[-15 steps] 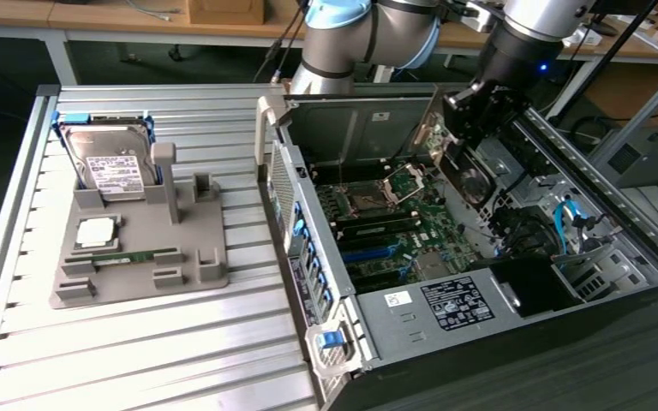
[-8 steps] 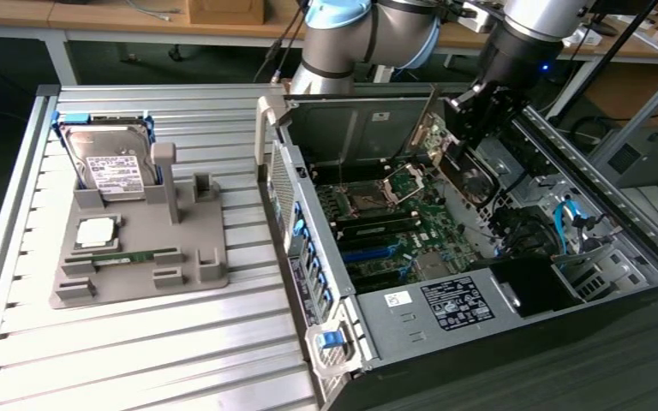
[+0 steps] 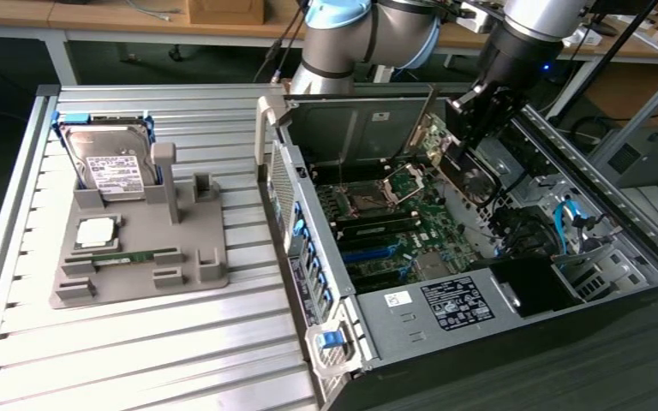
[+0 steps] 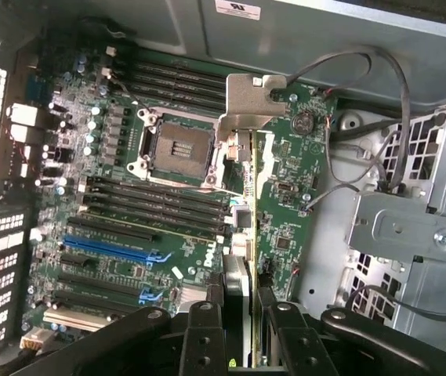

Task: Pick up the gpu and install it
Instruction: 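Insert the gpu into the slot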

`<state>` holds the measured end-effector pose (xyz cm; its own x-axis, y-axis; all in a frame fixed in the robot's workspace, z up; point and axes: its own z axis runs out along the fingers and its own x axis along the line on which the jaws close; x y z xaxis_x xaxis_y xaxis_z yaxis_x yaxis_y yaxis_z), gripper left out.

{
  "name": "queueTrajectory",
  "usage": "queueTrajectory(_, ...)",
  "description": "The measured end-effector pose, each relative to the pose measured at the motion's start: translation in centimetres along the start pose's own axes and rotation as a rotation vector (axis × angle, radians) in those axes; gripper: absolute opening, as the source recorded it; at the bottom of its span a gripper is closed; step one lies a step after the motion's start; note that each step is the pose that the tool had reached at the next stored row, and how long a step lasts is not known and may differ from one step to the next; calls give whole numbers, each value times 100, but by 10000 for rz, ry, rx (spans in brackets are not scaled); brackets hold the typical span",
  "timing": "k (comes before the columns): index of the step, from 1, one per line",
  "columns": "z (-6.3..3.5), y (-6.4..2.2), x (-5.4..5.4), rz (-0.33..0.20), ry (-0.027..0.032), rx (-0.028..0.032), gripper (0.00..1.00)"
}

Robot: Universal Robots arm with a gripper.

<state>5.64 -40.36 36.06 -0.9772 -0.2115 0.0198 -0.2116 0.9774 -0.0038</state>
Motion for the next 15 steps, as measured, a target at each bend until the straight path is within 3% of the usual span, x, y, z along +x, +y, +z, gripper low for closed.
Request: queueTrajectory(15, 0, 0, 0, -788, -3, 14, 27)
